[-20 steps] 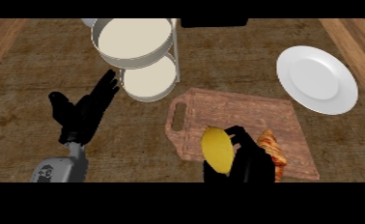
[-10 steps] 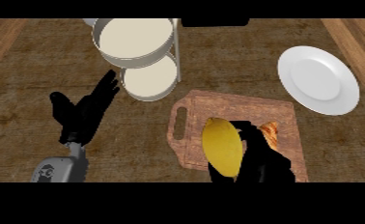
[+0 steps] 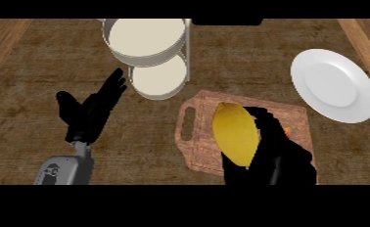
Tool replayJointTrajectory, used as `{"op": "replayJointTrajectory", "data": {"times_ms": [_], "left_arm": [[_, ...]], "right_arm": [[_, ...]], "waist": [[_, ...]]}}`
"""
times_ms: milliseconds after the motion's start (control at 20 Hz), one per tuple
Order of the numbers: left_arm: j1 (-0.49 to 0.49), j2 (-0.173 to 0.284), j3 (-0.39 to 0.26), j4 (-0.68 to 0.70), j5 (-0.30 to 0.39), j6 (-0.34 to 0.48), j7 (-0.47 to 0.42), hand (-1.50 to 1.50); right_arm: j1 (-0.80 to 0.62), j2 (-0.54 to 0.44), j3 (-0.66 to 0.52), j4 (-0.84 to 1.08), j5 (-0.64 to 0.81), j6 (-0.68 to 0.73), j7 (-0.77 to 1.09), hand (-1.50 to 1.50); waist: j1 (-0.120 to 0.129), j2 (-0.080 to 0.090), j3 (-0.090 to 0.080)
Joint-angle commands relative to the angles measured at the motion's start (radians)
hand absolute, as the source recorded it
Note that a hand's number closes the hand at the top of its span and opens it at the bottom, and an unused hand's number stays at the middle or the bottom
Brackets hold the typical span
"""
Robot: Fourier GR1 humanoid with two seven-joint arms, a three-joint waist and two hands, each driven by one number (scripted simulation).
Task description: Pick the lemon from the cutting board and place it in the tiered basket
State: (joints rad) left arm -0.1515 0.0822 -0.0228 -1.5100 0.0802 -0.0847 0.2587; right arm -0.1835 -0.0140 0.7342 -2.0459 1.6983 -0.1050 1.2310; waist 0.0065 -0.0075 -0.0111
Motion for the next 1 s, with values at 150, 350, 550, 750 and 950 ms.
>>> {"op": "replayJointTrajectory", "data": {"times_ms": [150,350,550,750,950], "left_arm": [[-0.022,0.001,-0.013,-0.001,0.007,-0.022,0.005,0.0],[-0.023,-0.014,-0.042,0.012,0.0,-0.036,-0.006,0.0],[-0.054,-0.019,-0.037,0.023,-0.004,-0.024,0.0,0.0],[-0.085,-0.016,-0.042,0.024,-0.008,-0.028,0.018,0.0],[-0.088,-0.029,-0.051,0.043,-0.001,-0.035,0.018,0.0]], "right_arm": [[-0.185,0.013,-0.134,0.007,-0.056,0.125,0.229,1.5],[-0.3,0.013,-0.223,0.083,-0.108,0.142,0.256,1.5],[-0.43,0.013,-0.327,0.168,-0.163,0.17,0.256,1.5],[-0.59,0.014,-0.425,0.302,-0.225,0.154,0.253,1.5],[-0.715,0.014,-0.503,0.457,-0.273,0.099,0.256,1.5]], "waist": [[0.05,0.013,0.002],[0.07,0.019,0.004],[0.083,0.021,0.005],[0.115,0.026,0.006],[0.122,0.03,0.007]]}}
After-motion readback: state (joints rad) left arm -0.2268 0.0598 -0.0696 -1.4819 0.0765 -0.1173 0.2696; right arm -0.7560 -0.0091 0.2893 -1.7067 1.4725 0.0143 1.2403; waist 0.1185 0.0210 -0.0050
